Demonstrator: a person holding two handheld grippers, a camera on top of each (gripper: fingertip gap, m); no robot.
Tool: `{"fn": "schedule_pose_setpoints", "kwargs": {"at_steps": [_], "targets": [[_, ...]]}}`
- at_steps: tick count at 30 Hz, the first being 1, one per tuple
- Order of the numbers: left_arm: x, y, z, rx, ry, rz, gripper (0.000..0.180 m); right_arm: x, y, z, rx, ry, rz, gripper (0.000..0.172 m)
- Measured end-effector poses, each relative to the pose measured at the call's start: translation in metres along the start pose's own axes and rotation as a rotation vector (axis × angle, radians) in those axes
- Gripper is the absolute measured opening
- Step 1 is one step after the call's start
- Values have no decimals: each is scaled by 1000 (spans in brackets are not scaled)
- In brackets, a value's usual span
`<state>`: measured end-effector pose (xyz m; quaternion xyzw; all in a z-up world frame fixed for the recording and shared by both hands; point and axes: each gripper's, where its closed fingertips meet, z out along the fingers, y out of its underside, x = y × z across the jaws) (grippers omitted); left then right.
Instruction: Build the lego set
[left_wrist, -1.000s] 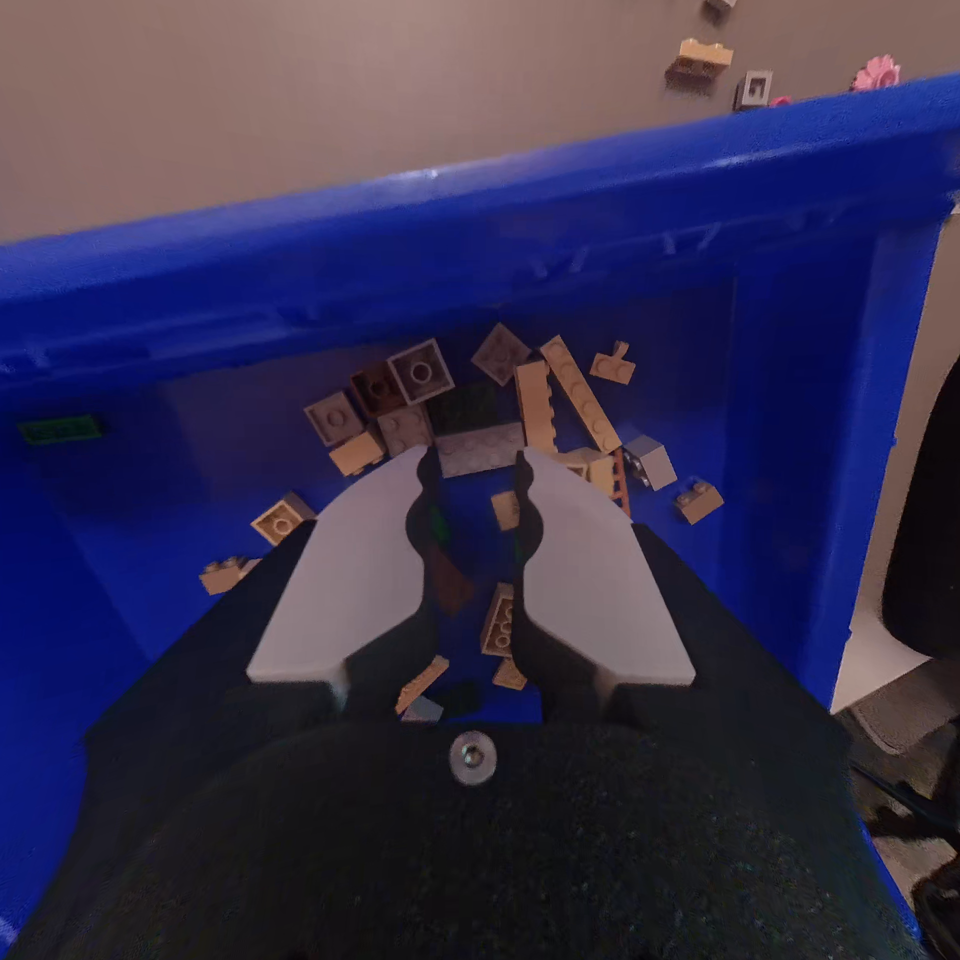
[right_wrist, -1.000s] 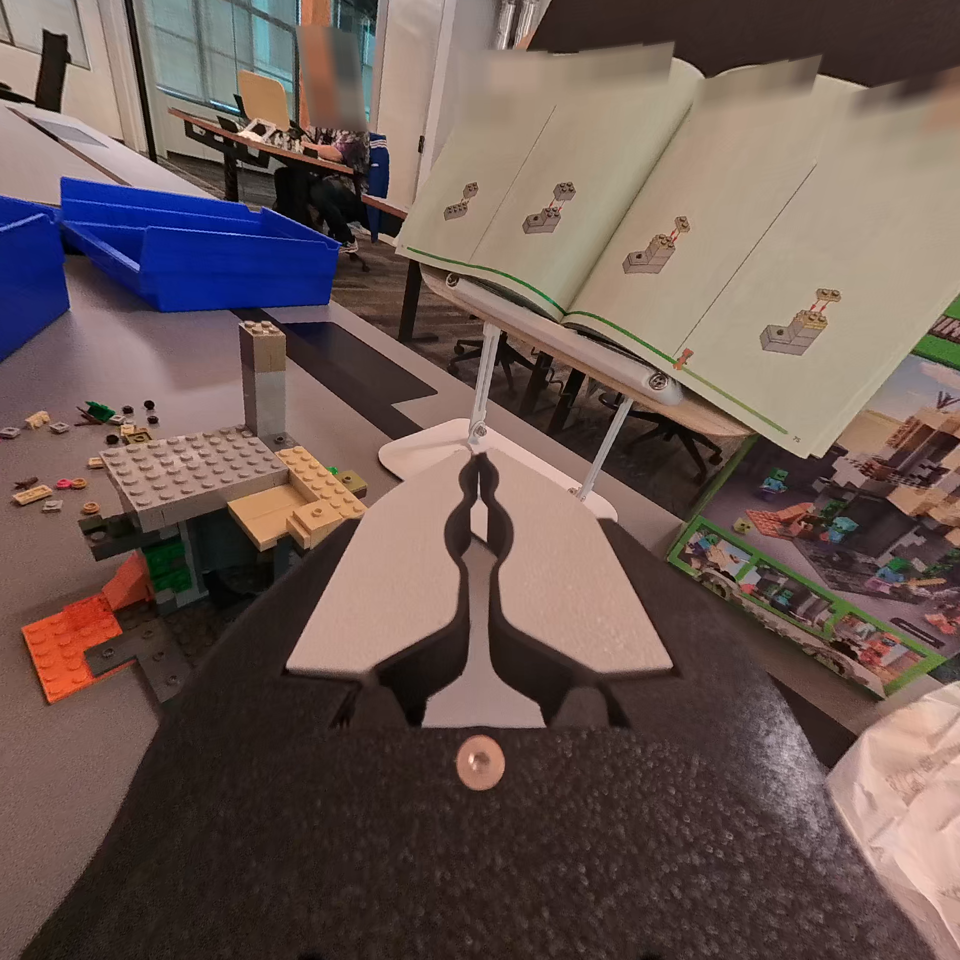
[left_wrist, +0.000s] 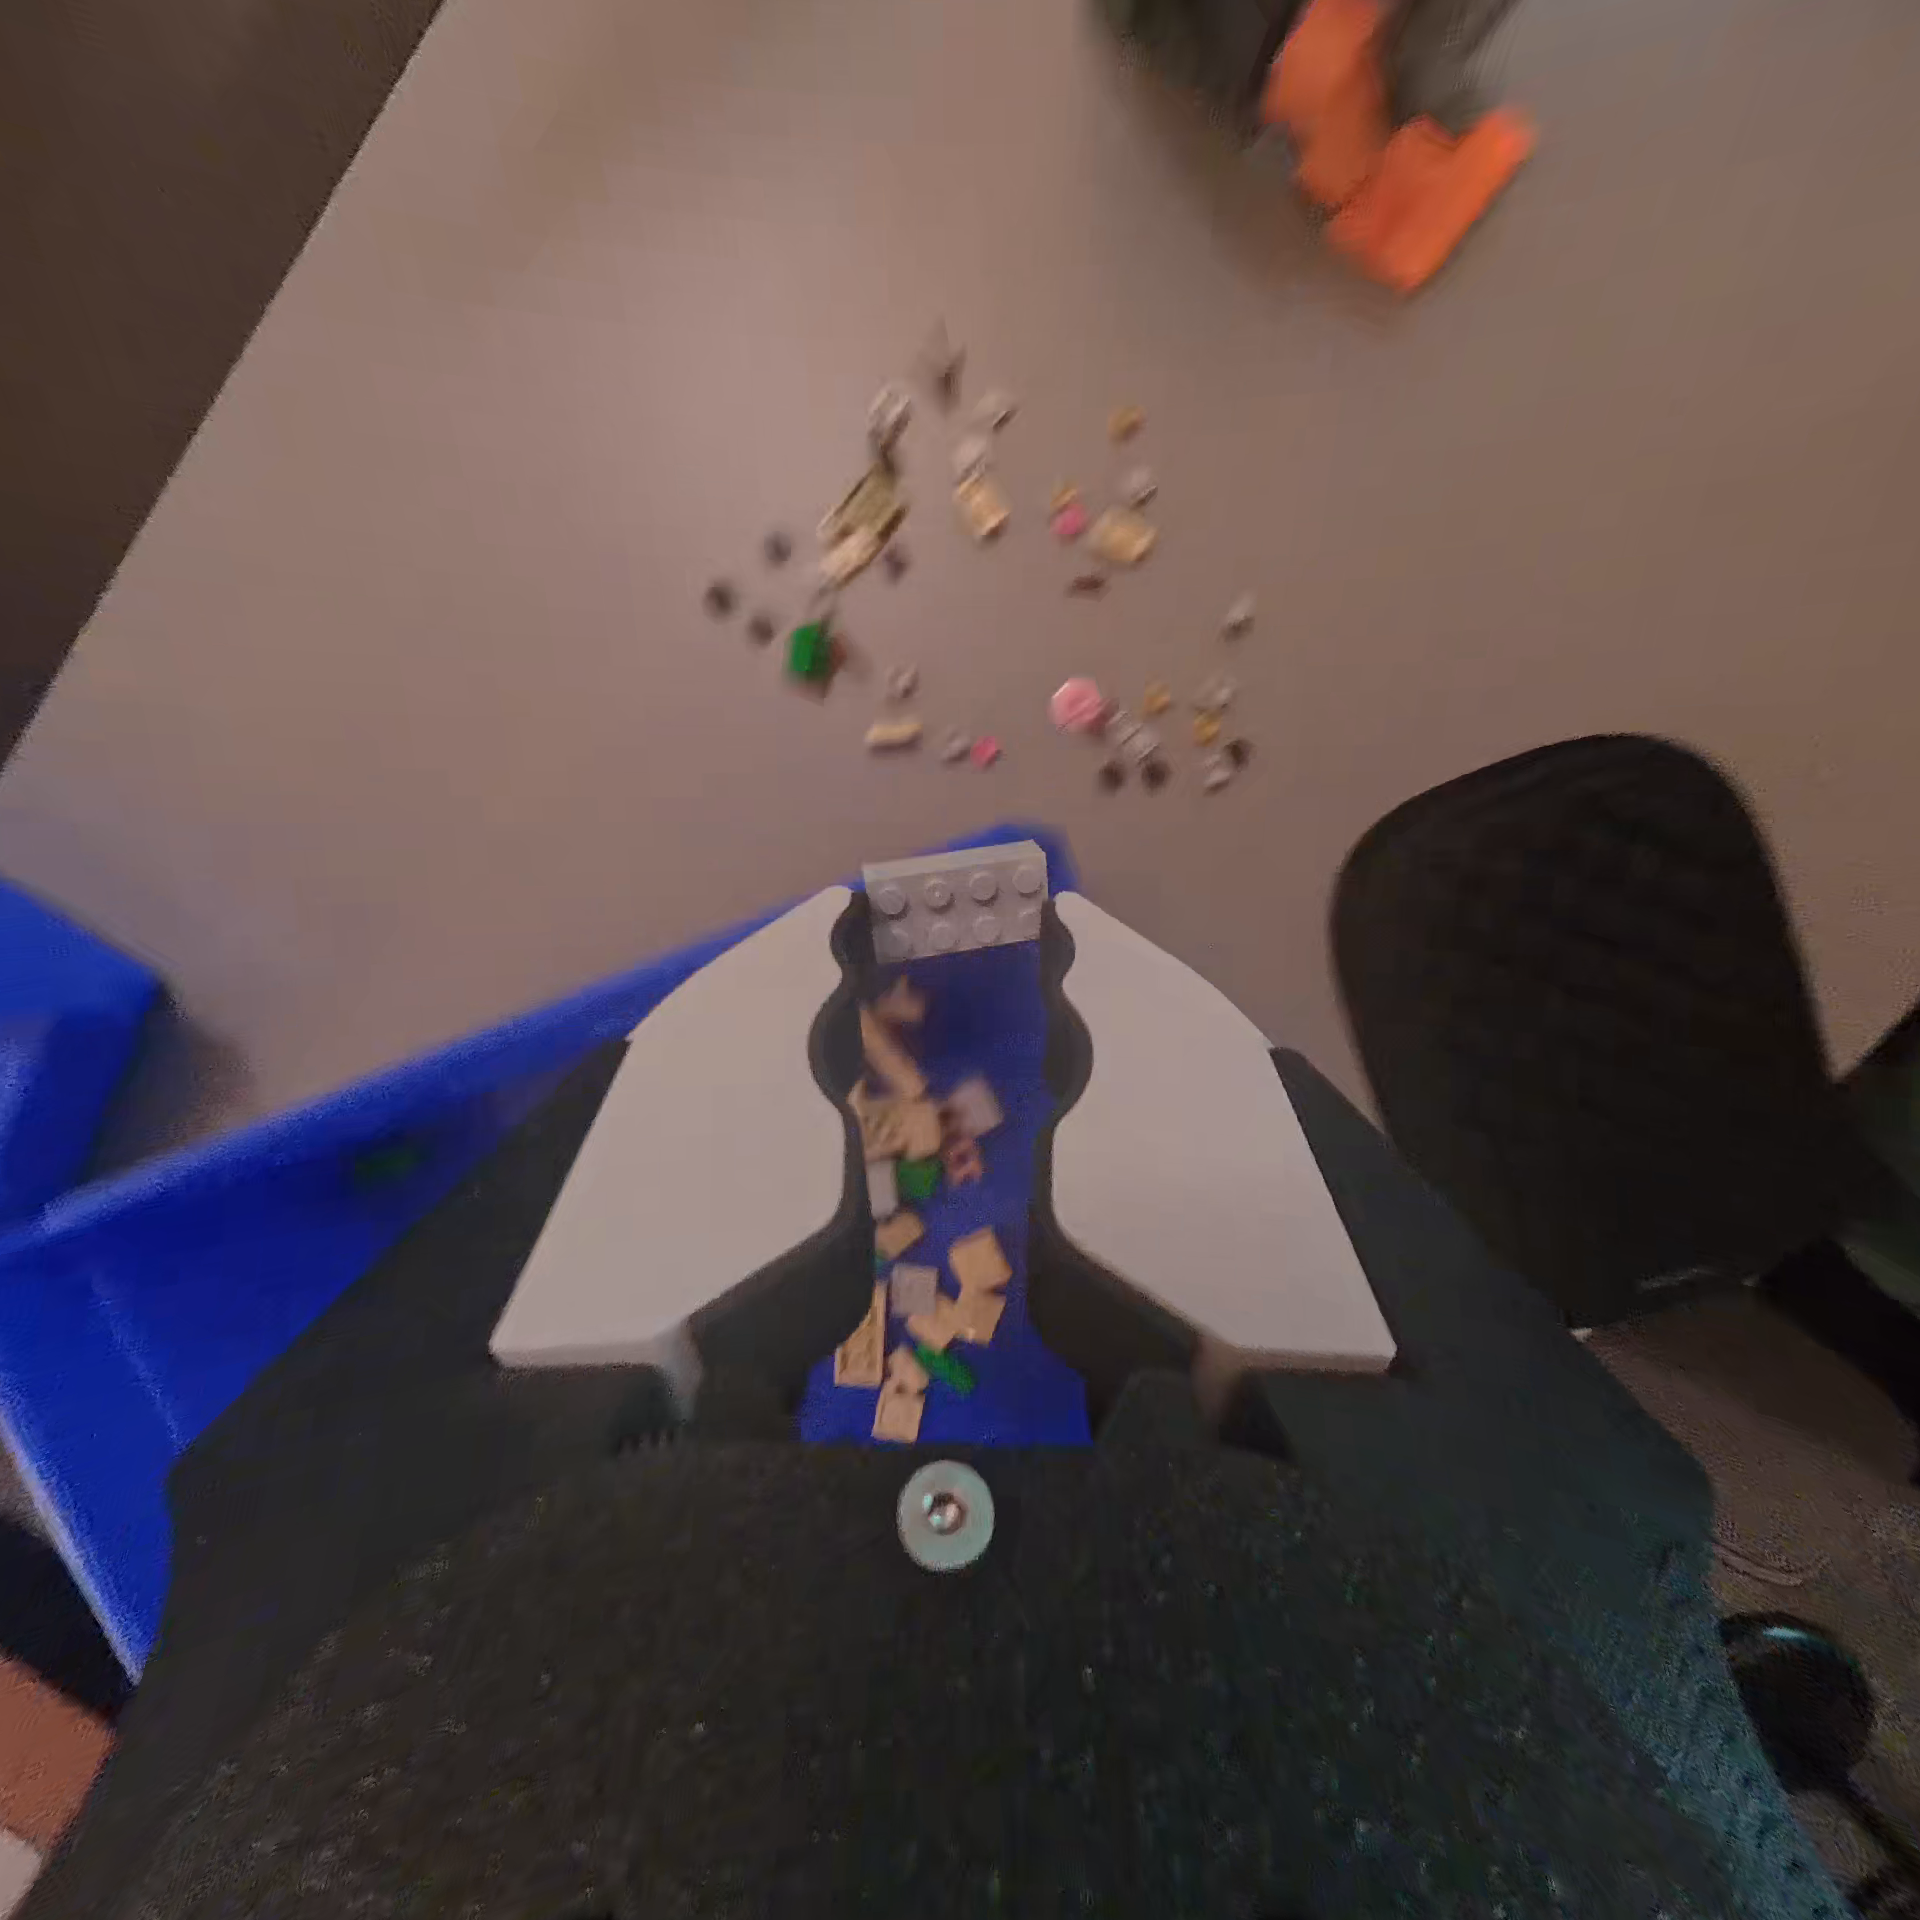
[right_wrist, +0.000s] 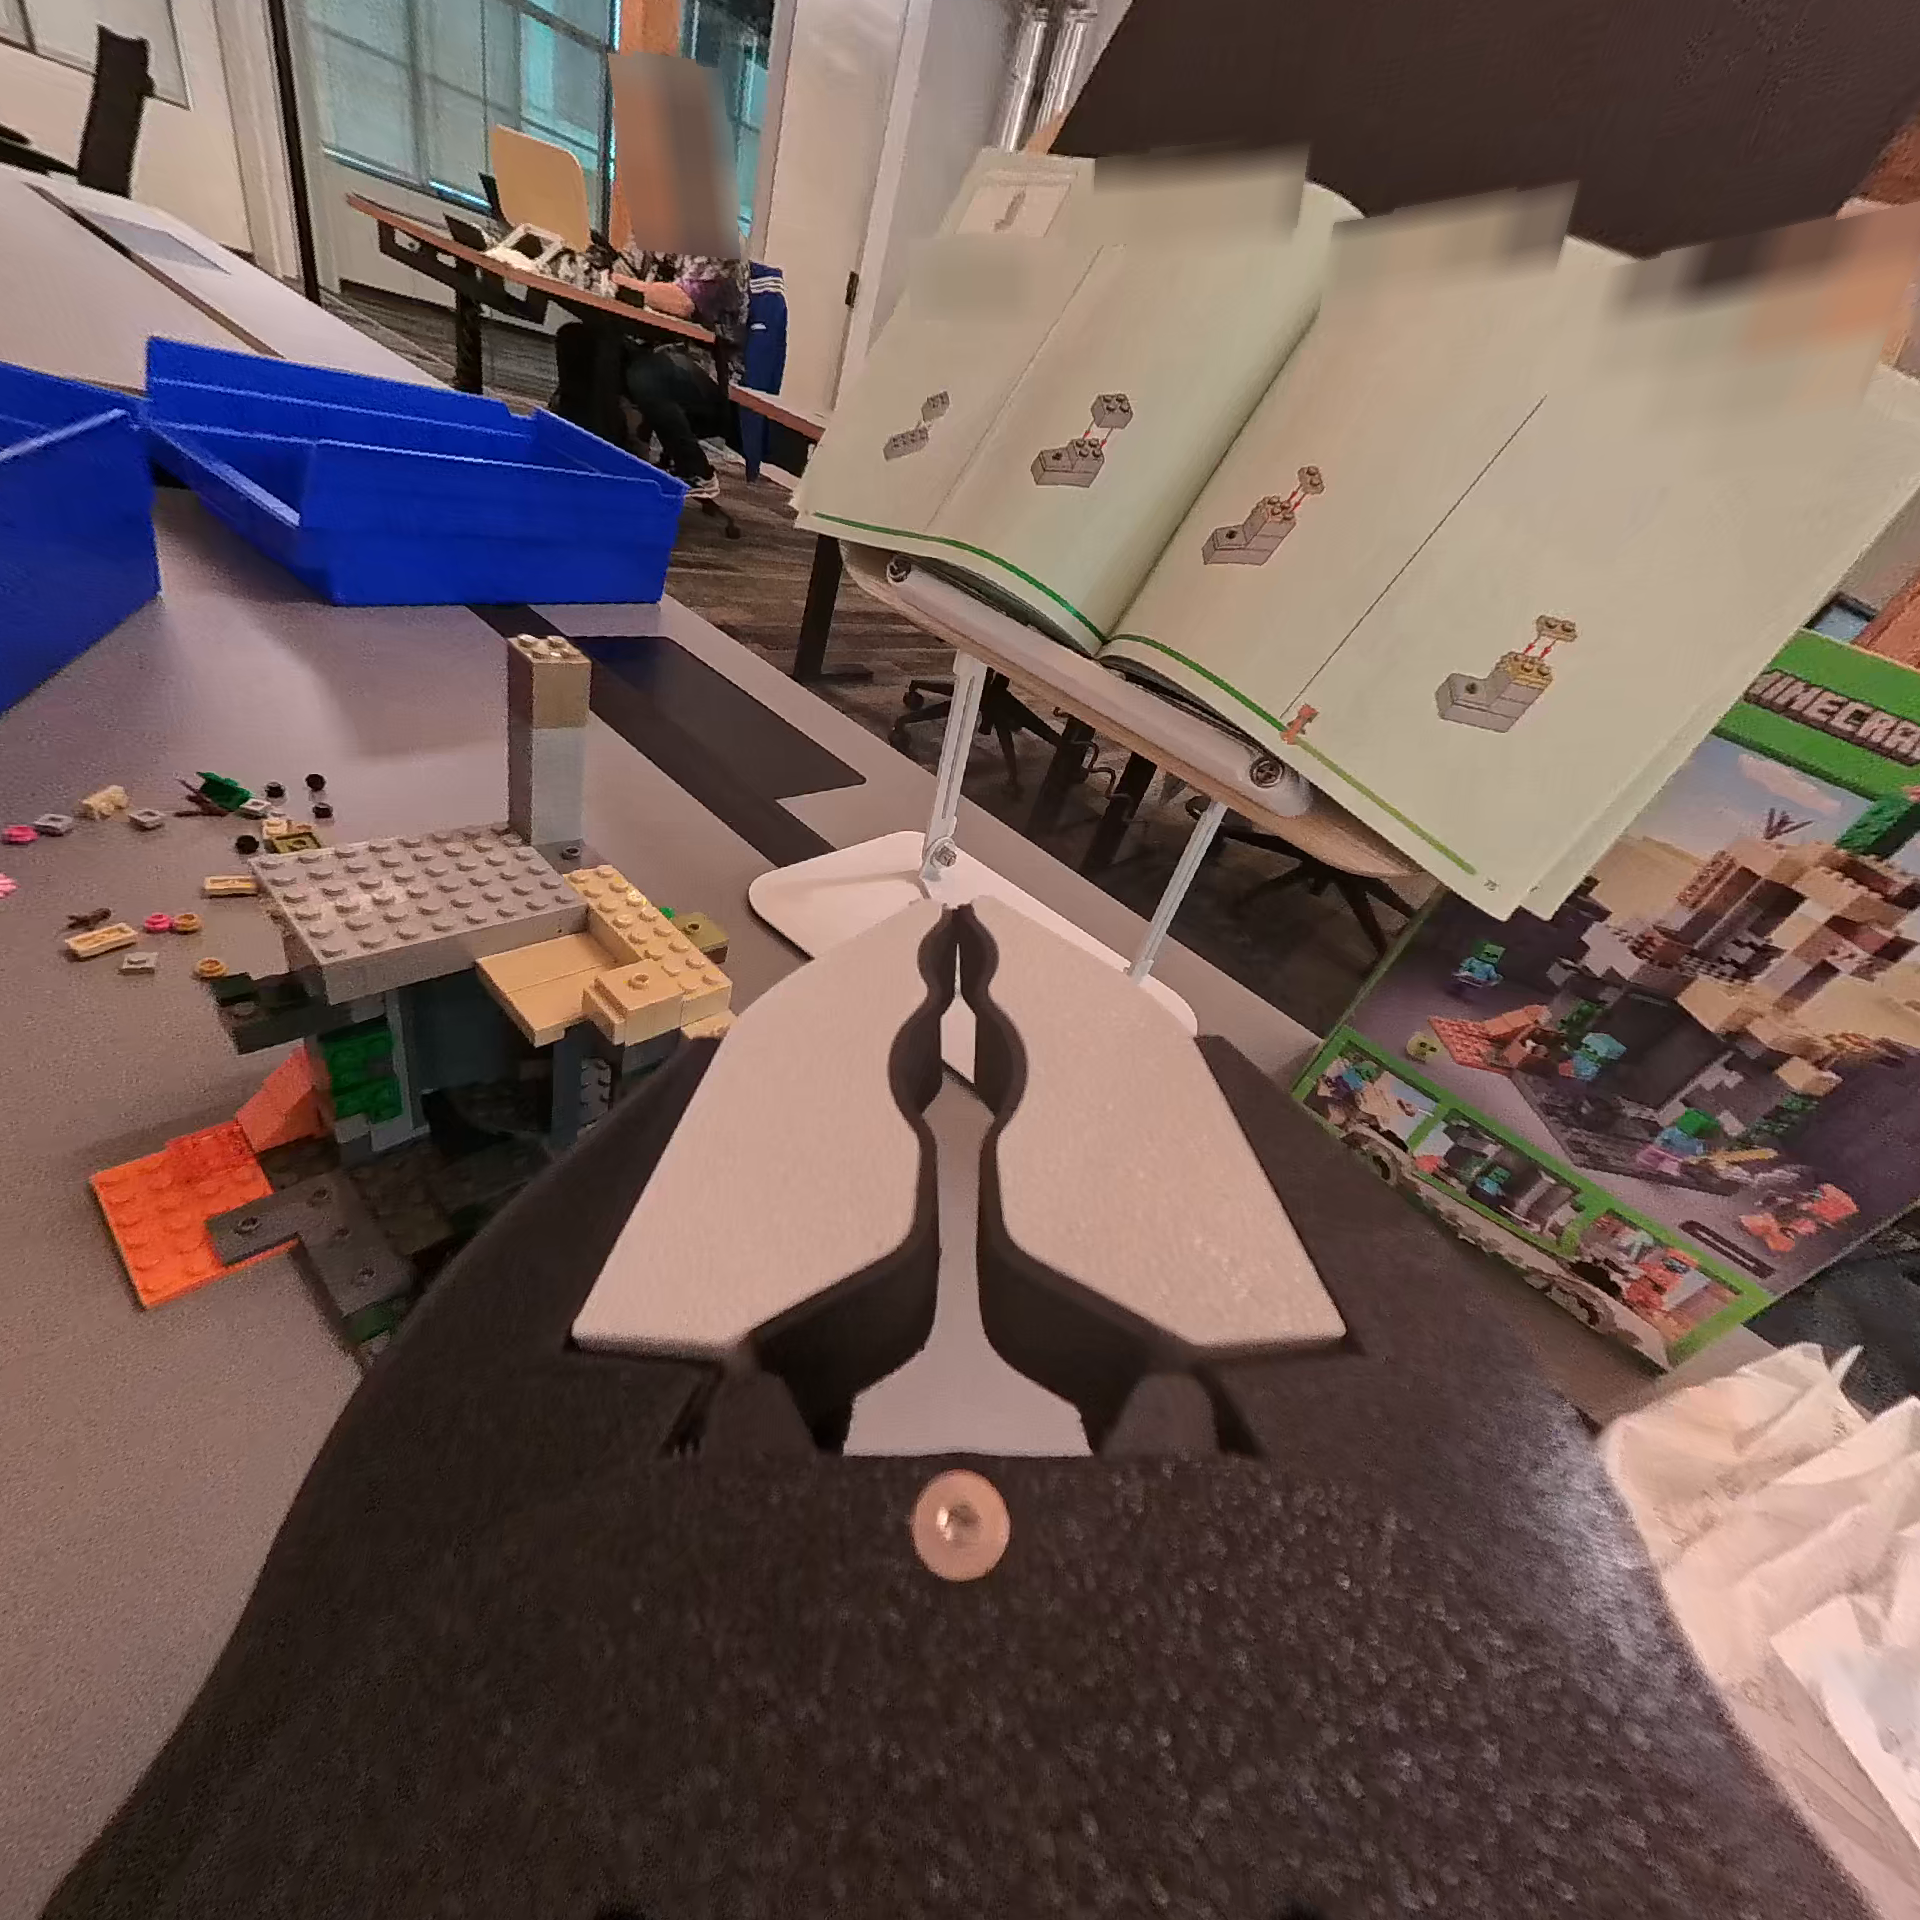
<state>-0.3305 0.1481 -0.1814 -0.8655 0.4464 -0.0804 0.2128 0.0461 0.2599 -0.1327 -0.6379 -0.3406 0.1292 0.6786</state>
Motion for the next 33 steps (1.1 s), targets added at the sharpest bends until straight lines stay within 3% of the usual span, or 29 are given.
{"fn": "schedule_pose_setpoints", "kwargs": {"at_steps": [7, 14, 20, 33], "targets": [[121, -85, 55, 27, 243, 341, 31, 3, -14, -22, 25, 1, -58, 0], [201, -109, 125, -65, 403, 542, 30, 14, -48, -44, 106, 20, -70, 0], [226, -107, 157, -165, 440, 598, 31, 22, -57, -52, 126, 26, -56, 0], [226, -102, 170, -202, 423, 585, 32, 24, -63, -55, 141, 26, -54, 0]]}}
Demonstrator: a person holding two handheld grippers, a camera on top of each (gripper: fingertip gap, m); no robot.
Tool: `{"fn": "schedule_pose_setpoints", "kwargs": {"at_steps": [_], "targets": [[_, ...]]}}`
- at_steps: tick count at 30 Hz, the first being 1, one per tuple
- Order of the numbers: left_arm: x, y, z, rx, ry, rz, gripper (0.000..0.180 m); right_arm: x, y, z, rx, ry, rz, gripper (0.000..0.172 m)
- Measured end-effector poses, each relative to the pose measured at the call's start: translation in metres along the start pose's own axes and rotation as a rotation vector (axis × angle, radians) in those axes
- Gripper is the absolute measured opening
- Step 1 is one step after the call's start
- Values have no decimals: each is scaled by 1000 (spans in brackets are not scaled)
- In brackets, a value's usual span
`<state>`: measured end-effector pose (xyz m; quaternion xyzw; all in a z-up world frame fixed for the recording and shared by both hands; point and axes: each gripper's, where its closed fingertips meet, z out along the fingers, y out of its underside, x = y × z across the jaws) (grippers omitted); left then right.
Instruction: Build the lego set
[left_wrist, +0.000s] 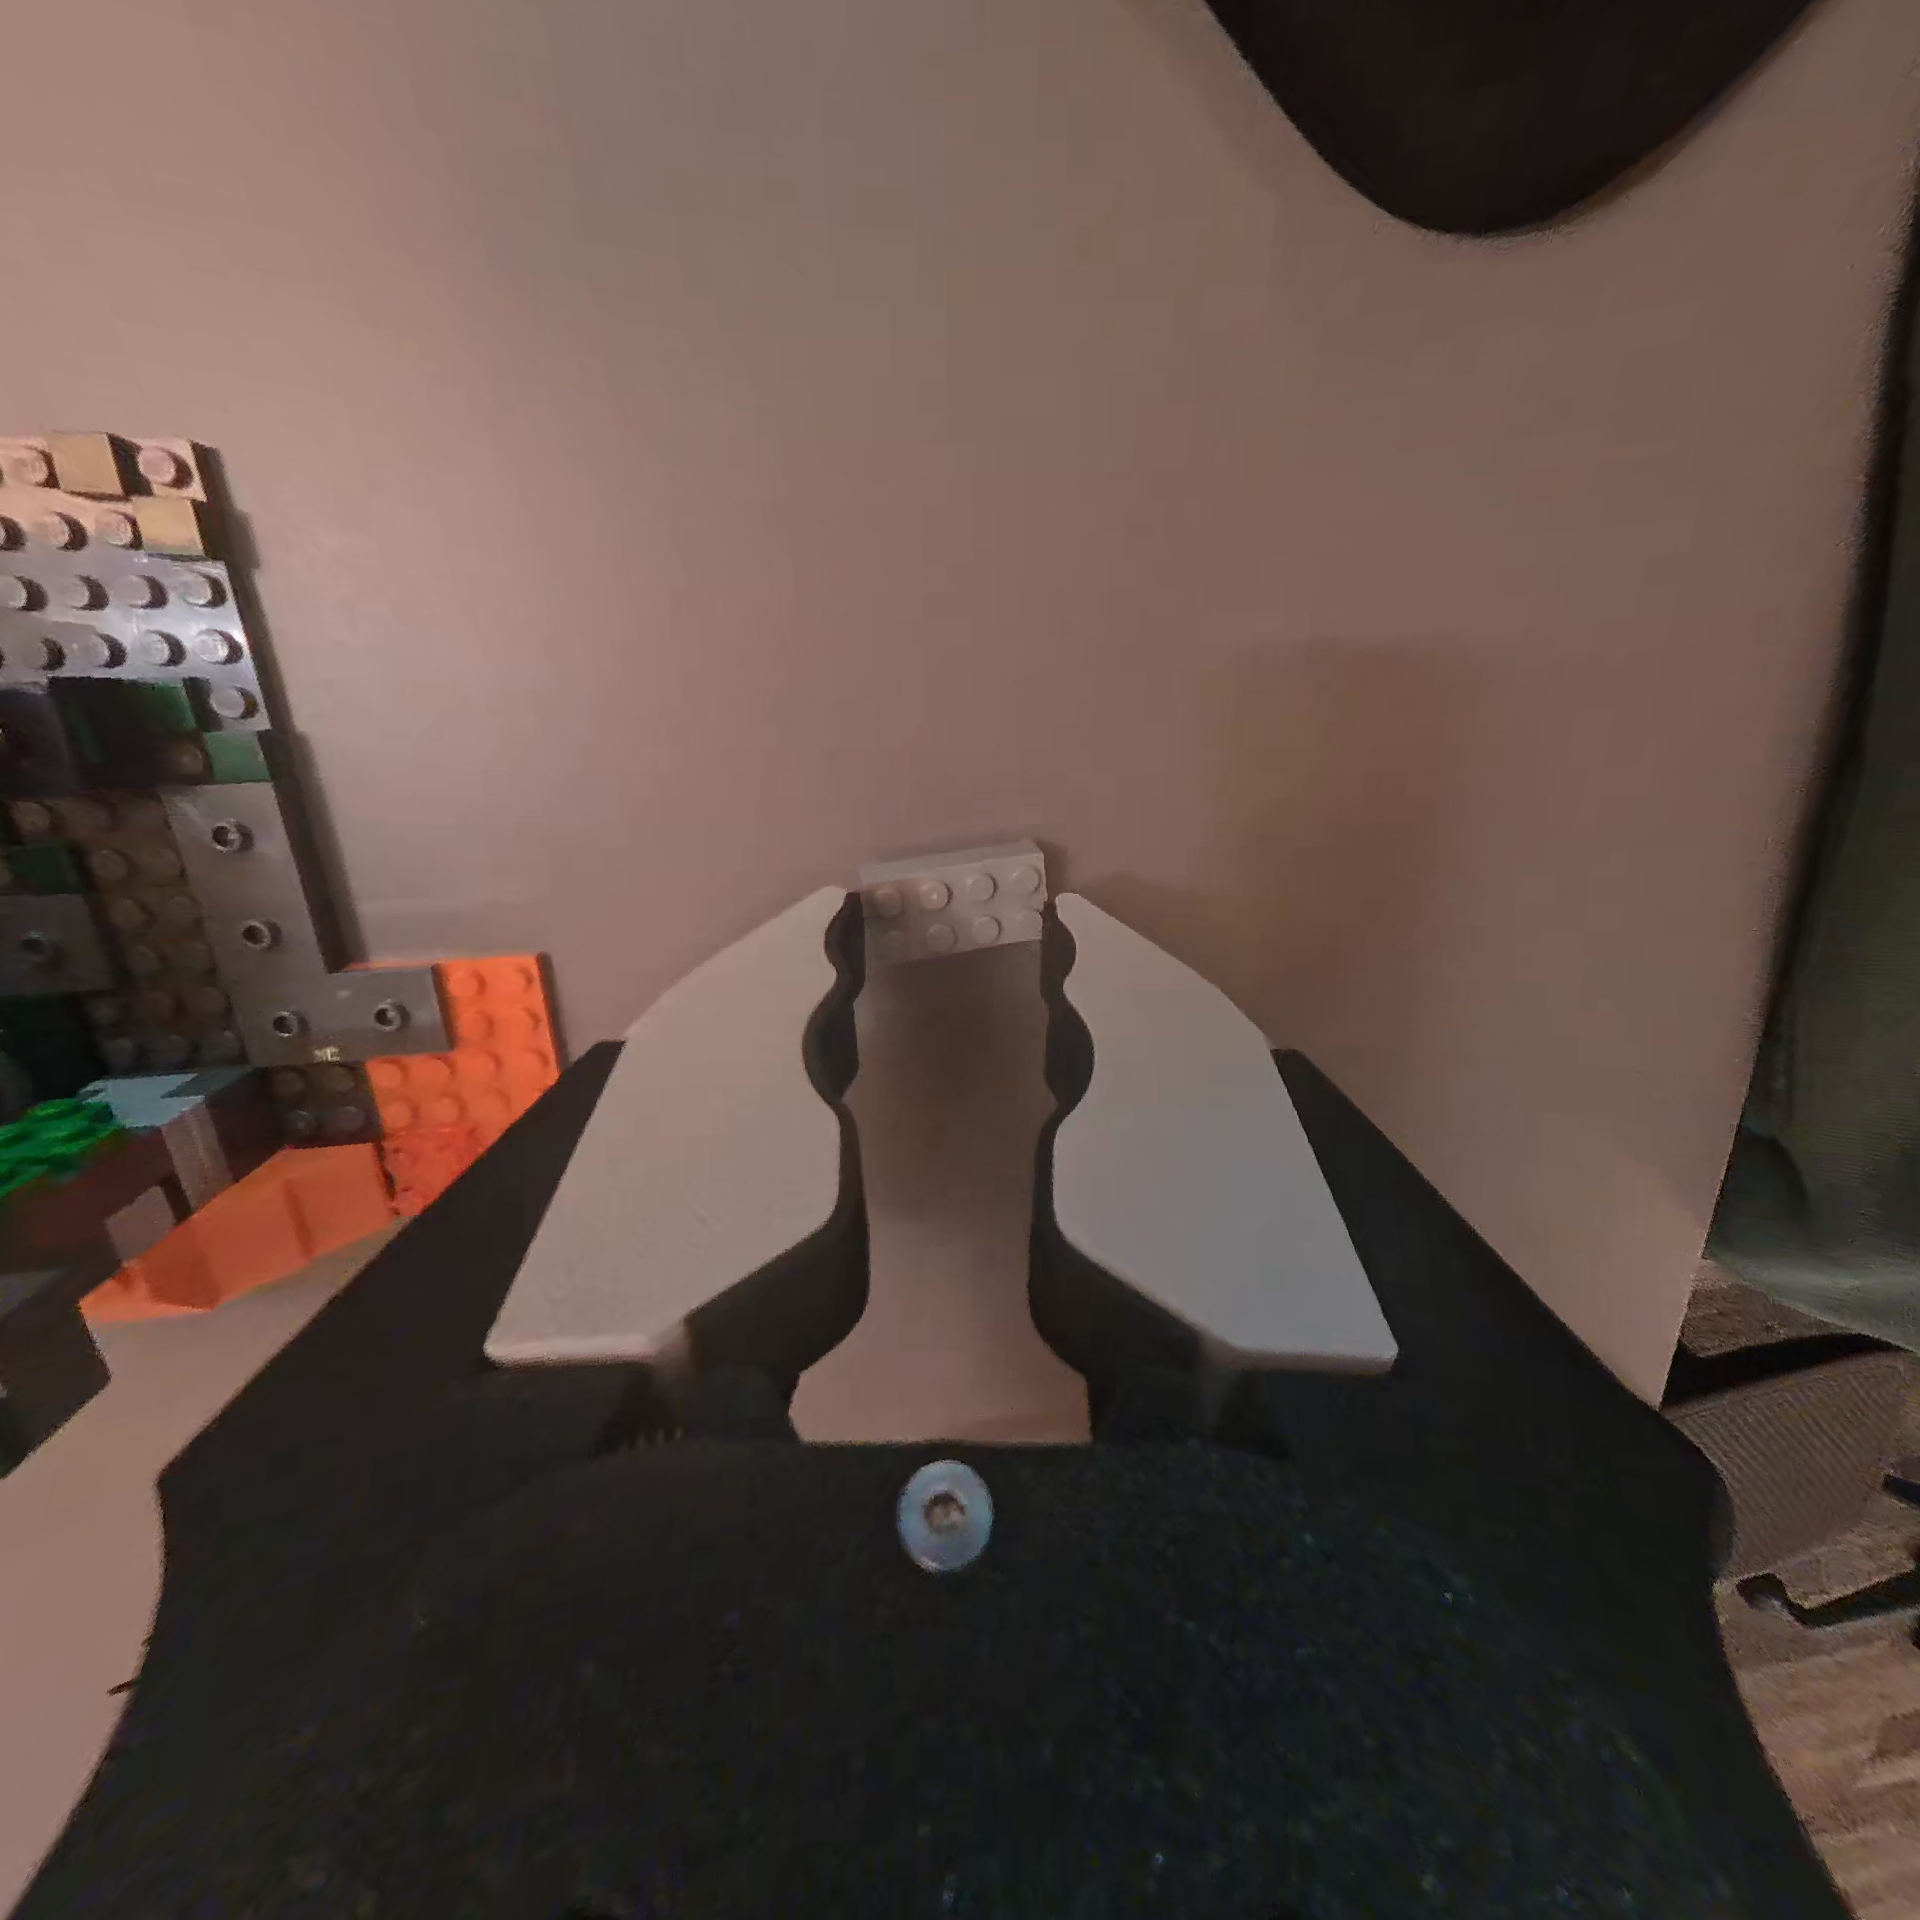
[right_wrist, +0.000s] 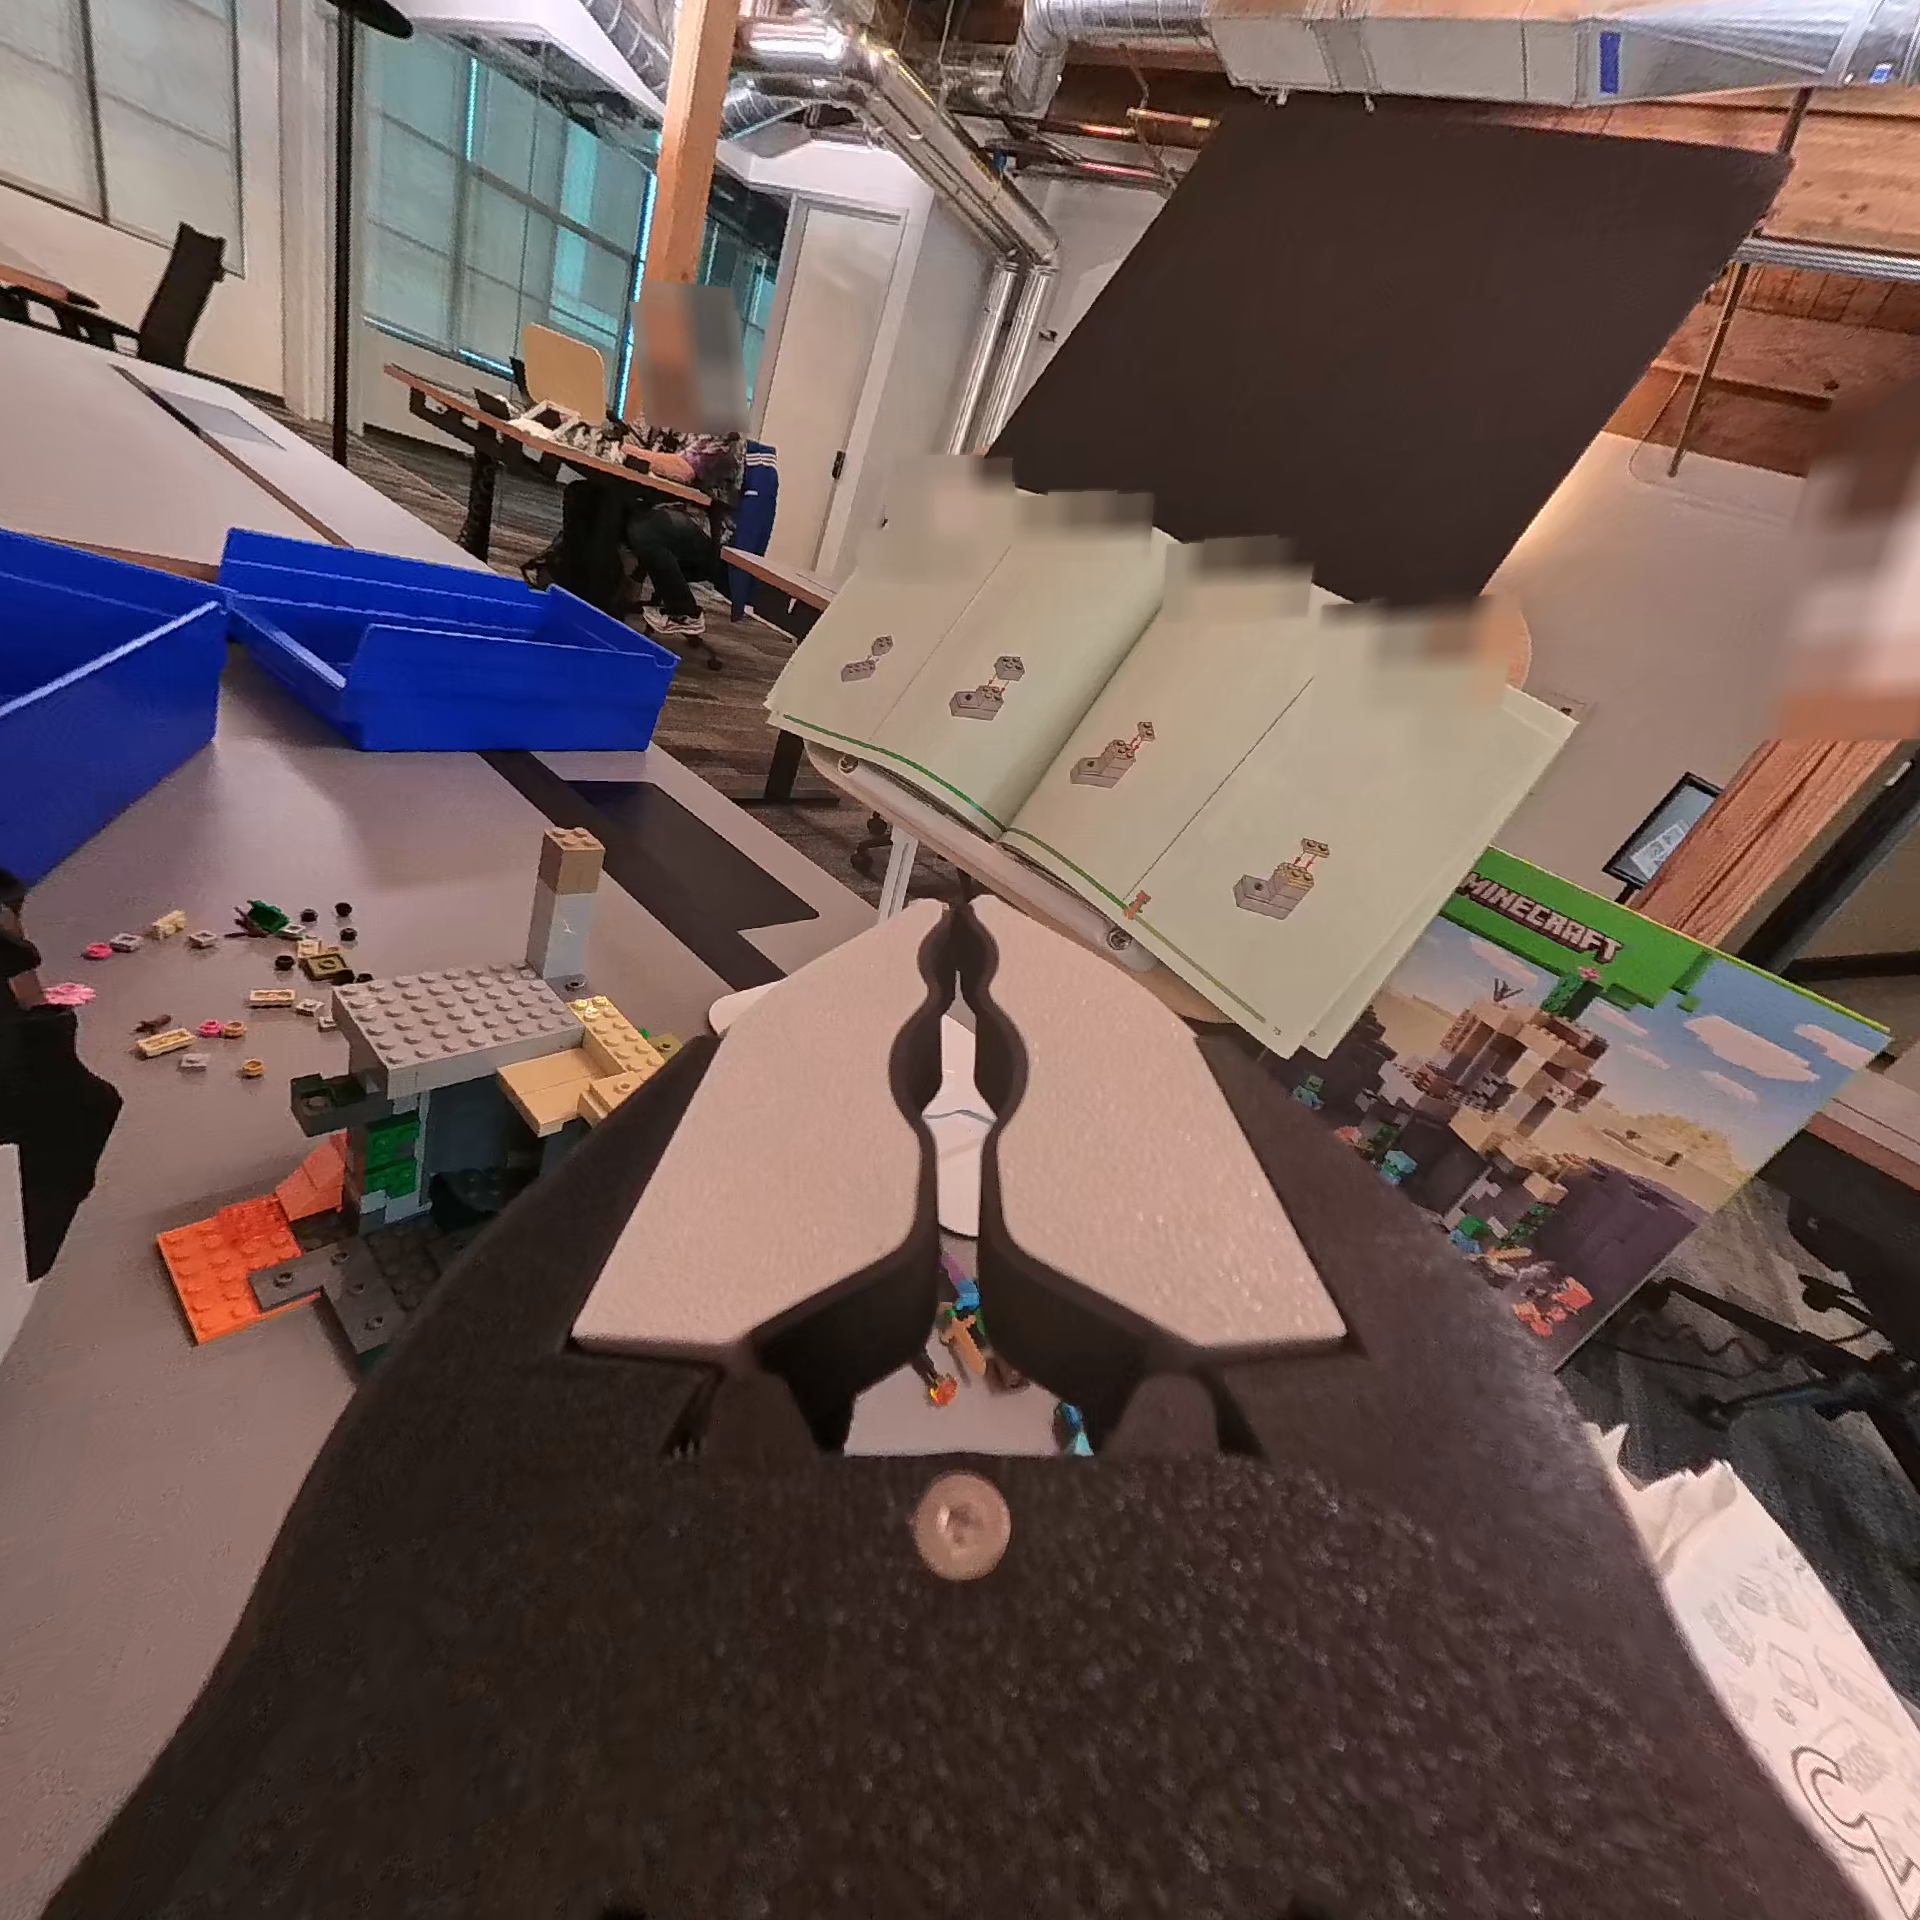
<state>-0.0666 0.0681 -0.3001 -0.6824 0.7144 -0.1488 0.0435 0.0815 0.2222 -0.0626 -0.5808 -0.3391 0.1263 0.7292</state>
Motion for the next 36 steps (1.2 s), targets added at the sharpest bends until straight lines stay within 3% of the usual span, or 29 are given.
{"fn": "schedule_pose_setpoints", "kwargs": {"at_steps": [7, 10, 12, 17, 19, 22, 25, 28, 36], "targets": [[-2, -1, -8, 60, -48, -39, 39, -5, 2, 2, -7, -9, -9, 0], [-1, -2, -37, 161, -96, -85, 35, -6, 4, 3, -10, -13, -3, 0], [-4, 12, -62, 192, -161, -129, 34, -7, 8, 4, -21, -14, -3, 0], [-27, 97, -151, 242, -403, -345, 24, -6, 15, 6, -39, -13, -3, 0], [-39, 145, -185, 262, -505, -473, 19, -5, 17, 7, -44, -12, -1, 0], [-58, 231, -211, 225, -630, -682, 20, -7, 21, 9, -55, -15, -4, 0], [-69, 294, -199, 210, -608, -883, 26, -9, 24, 10, -65, -19, -11, 0], [-74, 334, -169, 127, -545, -972, 30, -11, 26, 11, -73, -21, -17, 0], [-92, 348, -123, 103, -449, -1021, 35, -8, 32, 13, -85, -19, -8, 0]]}}
